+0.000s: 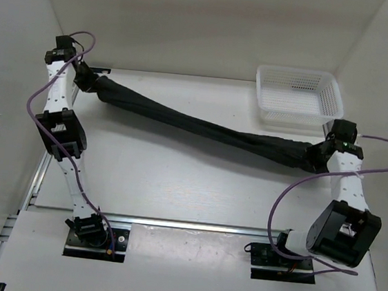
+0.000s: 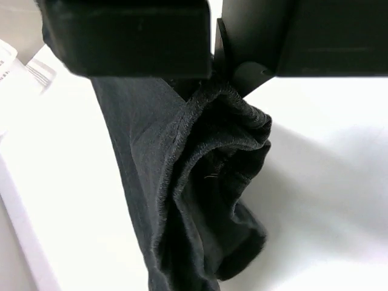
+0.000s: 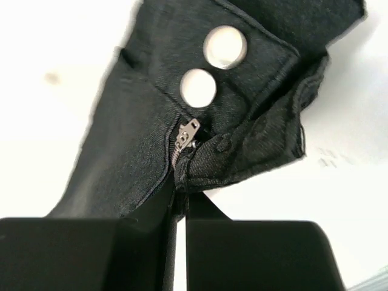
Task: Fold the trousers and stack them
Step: Fold the trousers
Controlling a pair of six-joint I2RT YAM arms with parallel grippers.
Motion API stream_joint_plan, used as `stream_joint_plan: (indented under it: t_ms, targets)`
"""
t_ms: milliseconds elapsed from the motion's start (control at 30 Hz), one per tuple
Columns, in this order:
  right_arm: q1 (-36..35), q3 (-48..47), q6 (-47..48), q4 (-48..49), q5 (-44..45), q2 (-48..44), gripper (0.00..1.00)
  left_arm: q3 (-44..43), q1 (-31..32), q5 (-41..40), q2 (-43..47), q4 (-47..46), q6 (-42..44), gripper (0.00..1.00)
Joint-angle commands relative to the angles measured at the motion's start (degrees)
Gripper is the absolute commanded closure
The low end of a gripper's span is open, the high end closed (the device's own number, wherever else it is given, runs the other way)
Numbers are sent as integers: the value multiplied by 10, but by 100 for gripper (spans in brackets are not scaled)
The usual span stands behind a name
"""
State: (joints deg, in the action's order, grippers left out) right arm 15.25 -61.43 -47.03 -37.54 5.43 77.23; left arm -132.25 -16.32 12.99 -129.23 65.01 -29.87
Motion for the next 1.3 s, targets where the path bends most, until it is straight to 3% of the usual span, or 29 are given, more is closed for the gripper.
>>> stream_joint_plan:
  t_ms: [0,133,300,400,533,567,633,767,867,1033,1067,1100,1167,1200,1267]
  targets:
    - [32,77,-17,-37,75,-43,100,96,-53,-95,49,-51,12,90]
    - [46,138,-11,-50,82,-108,100,175,-69,-111,93,-66,17,90]
    - [59,93,7,-50,87,-115,100,149,-64,-112,108,-66,17,90]
    - [59,-13,12,-50,98,-66,100,63,-50,-81,78,-49,17,90]
    - [65,-136,18,-50,98,-28,100,-177,-50,-48,5,41,7,90]
    - [65,-154,18,-50,103,-28,100,-188,-50,-40,5,41,2,90]
    - [65,-187,18,-55,103,-28,100,-168,-57,-19,26,14,-6,90]
    - [65,-164,24,-68,103,-47,100,-70,-68,-13,61,-14,-6,90]
    - [65,-107,30,-74,108,-83,100,-27,-73,-37,71,-14,7,90]
    - [76,72,16,-80,108,-172,99,138,-85,-90,99,-33,13,90]
    - [76,94,16,-95,108,-185,78,165,-91,-99,113,-33,8,86]
    - [76,110,9,-100,114,-197,60,190,-97,-107,119,-33,8,50]
    - [76,127,9,-116,128,-222,22,268,-97,-118,145,-51,3,5]
    - [76,127,9,-116,133,-222,18,310,-103,-123,156,-58,2,0]
    - [76,101,9,-123,140,-222,14,343,-108,-123,182,-73,2,0]
